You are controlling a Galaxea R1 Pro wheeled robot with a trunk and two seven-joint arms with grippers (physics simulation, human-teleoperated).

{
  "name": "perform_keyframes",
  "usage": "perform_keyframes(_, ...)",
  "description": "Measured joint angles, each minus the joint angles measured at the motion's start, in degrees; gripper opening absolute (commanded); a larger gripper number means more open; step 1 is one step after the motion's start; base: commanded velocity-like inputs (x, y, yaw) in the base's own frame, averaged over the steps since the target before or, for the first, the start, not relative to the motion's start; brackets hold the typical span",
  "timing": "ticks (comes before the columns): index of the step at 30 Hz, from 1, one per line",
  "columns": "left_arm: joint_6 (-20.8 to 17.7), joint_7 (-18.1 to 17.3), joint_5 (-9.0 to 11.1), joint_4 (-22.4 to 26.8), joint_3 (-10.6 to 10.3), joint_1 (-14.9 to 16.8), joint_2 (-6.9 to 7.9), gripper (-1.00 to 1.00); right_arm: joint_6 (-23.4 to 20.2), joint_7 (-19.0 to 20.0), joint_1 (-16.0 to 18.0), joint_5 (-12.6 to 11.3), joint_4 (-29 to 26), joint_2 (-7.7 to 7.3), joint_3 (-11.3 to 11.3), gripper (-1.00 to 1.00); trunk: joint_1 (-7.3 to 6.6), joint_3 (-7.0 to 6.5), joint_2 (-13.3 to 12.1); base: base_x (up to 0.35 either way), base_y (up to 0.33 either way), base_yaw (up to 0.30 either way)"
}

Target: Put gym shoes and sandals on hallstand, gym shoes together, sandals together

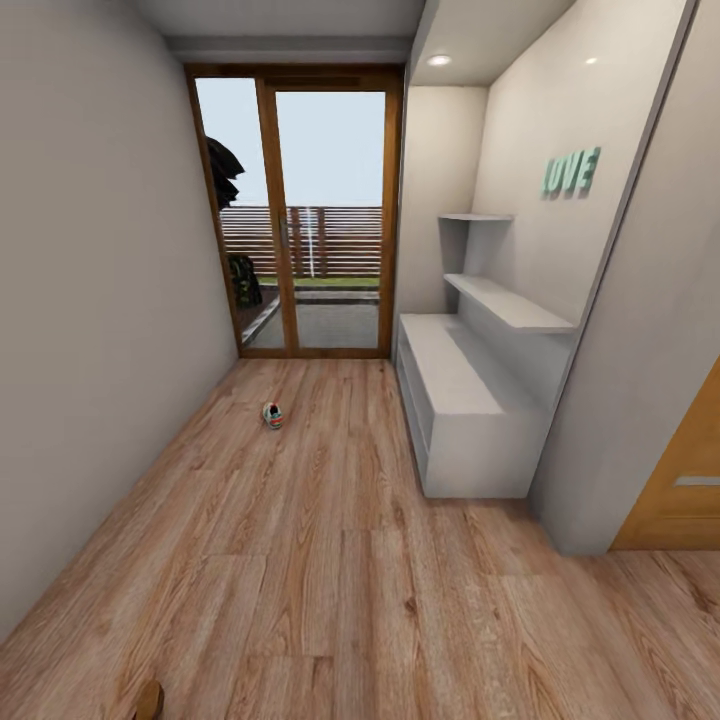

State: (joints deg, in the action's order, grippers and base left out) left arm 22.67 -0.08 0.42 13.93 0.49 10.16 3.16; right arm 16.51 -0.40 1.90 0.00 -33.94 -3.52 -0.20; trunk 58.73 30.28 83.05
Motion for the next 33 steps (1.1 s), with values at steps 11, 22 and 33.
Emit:
perform_keyframes(11, 0.0, 0.0, -0.01, 0.0, 0.0, 0.0, 0.0, 1.0, 0.1, 0.19, 0.0, 0.34, 0.12, 0.01, 0.25, 1.0, 0.0, 0.0, 0.0, 0.0, 0.0, 0.0)
perform_keyframes(22, 0.0, 0.0, -0.01, 0.0, 0.0, 0.0, 0.08, 1.0, 0.05, 0.15, 0.0, 0.22, 0.01, 0.01, 0.15, 1.0, 0.0, 0.0, 0.0, 0.0, 0.0, 0.0)
perform_keyframes(33, 0.0, 0.0, -0.01, 0.0, 0.03, -0.06, 0.09, 1.0, 0.1, 0.09, 0.0, 0.14, -0.01, 0.01, 0.19, 1.0, 0.0, 0.0, 0.0, 0.007, 0.0, 0.0)
